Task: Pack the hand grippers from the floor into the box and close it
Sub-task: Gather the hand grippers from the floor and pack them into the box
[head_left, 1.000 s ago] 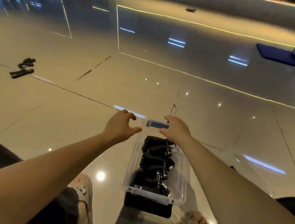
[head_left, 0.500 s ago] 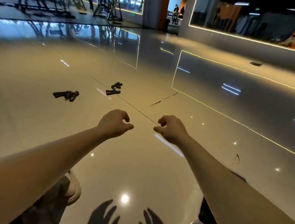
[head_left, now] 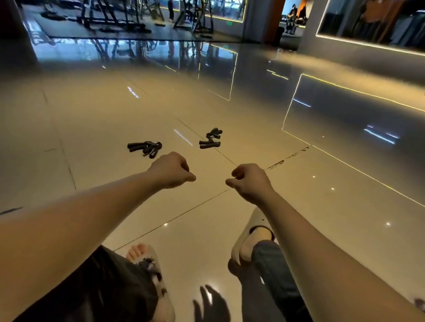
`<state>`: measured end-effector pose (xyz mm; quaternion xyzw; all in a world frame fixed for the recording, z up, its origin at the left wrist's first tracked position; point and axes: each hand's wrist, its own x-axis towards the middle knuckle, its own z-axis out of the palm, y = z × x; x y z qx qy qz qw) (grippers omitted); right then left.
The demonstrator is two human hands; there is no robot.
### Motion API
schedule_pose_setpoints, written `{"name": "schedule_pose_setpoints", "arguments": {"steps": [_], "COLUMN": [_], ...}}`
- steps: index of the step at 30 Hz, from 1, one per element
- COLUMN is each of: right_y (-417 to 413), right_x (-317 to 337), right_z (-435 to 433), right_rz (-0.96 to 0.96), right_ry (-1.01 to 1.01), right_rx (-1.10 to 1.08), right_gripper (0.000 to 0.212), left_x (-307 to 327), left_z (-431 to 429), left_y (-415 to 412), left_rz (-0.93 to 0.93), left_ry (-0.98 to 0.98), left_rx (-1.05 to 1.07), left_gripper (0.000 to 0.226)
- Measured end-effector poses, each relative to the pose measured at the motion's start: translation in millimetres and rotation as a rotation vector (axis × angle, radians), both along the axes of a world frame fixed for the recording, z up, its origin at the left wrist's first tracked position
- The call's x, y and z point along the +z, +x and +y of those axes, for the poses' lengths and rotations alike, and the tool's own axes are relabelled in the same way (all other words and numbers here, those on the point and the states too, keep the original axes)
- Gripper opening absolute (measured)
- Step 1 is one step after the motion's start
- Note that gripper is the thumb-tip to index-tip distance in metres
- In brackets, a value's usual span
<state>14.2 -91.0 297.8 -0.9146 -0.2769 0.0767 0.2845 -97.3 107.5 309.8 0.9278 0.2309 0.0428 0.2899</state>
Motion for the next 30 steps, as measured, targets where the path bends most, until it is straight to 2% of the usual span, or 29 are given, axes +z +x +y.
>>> {"name": "schedule_pose_setpoints", "arguments": {"steps": [8, 12, 21, 30], "right_y": [90.0, 144.5, 292.8, 426.9], "right_x": [-15.8, -26.1, -96.2, -200.0], "right_z": [110.3, 178.8, 323.7, 427.2], "right_rz": [0.024, 0.043, 0.09, 0.178], "right_ry": [-0.009, -0.032, -0.178, -0.273], "right_rx": [-0.029, -0.026, -0.015, 0.031], "right_gripper": [0.04, 0.04, 0.043, 0.051], "left_x": [18.1, 11.0, -108.3, -223.2], "left_z": [107.7, 177.8, 356.2, 447.5], "left_y": [86.6, 132.3, 221.0, 338.4], "left_rz": [0.088, 0.099, 0.243, 0.326], "left_ry": [0.091, 0.101, -0.004, -0.032], "left_rx": [-0.009, 0.066, 0.264, 0.284], "left_gripper": [0.028, 0.023, 0.035, 0.039]}}
